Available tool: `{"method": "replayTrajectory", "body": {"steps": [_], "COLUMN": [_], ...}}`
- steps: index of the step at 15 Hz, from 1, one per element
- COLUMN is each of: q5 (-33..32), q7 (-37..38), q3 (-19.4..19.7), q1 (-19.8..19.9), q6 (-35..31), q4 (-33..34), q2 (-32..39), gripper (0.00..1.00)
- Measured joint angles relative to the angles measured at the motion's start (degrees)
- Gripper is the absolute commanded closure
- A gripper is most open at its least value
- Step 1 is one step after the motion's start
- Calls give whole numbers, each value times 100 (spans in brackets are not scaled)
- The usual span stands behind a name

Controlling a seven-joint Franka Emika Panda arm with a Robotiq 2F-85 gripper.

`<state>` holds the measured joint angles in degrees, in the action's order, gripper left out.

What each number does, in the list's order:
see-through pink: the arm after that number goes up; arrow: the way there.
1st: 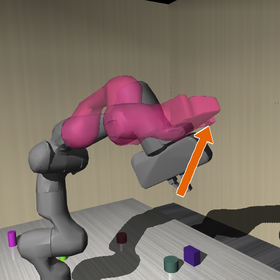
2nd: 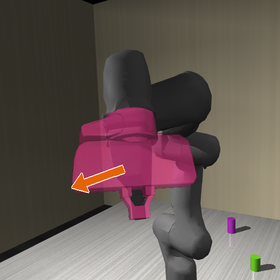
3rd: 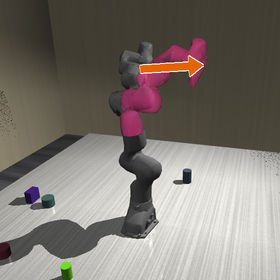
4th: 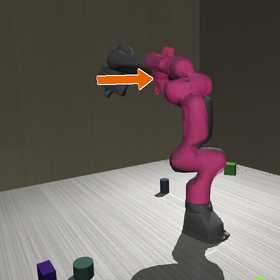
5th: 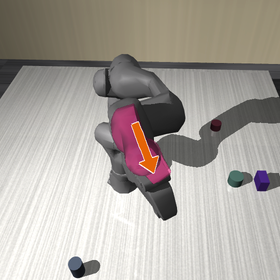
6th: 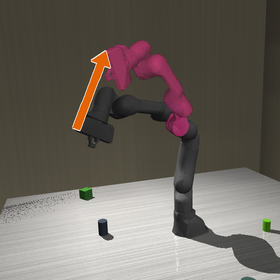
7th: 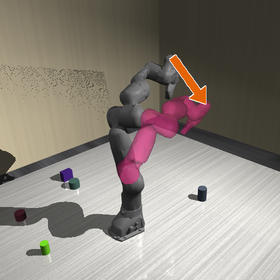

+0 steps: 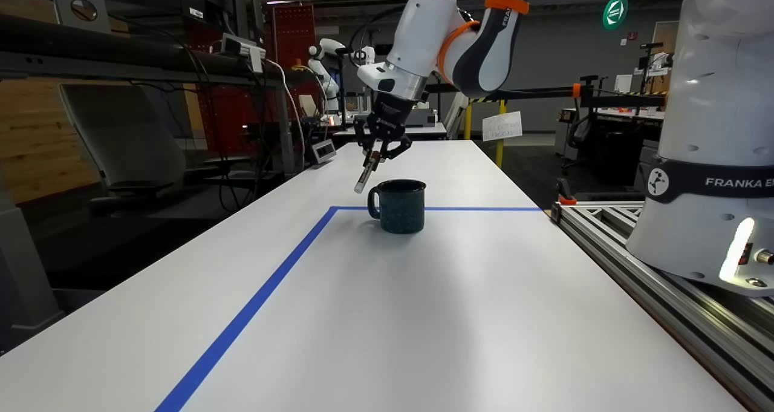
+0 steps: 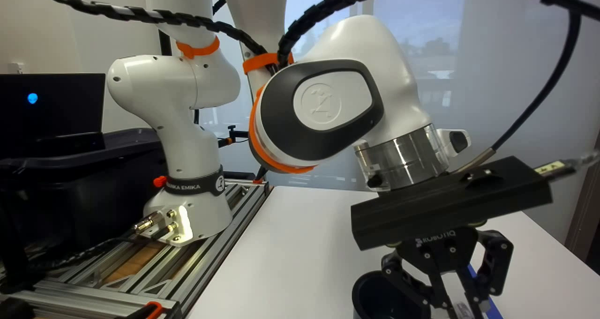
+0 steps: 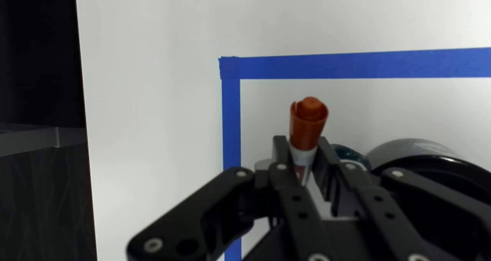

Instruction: Put the red marker on the table.

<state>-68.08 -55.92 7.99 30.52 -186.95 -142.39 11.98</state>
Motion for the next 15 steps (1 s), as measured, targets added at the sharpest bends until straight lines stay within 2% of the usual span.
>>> {"method": "replayTrajectory", "body": {"steps": [4,8,11,15], "q5": [615,1397,2279,3639], "q7": [-469,-1080,-1829,-3073], "q3": [-613,-1616,-2689,-4414], "q1": [519,1392,2297,3715], "q6": [67,329,708,1341], "q4": [100,337,608,1072], "q2": [66,272,454,806], "gripper": [95,95,95,95]}}
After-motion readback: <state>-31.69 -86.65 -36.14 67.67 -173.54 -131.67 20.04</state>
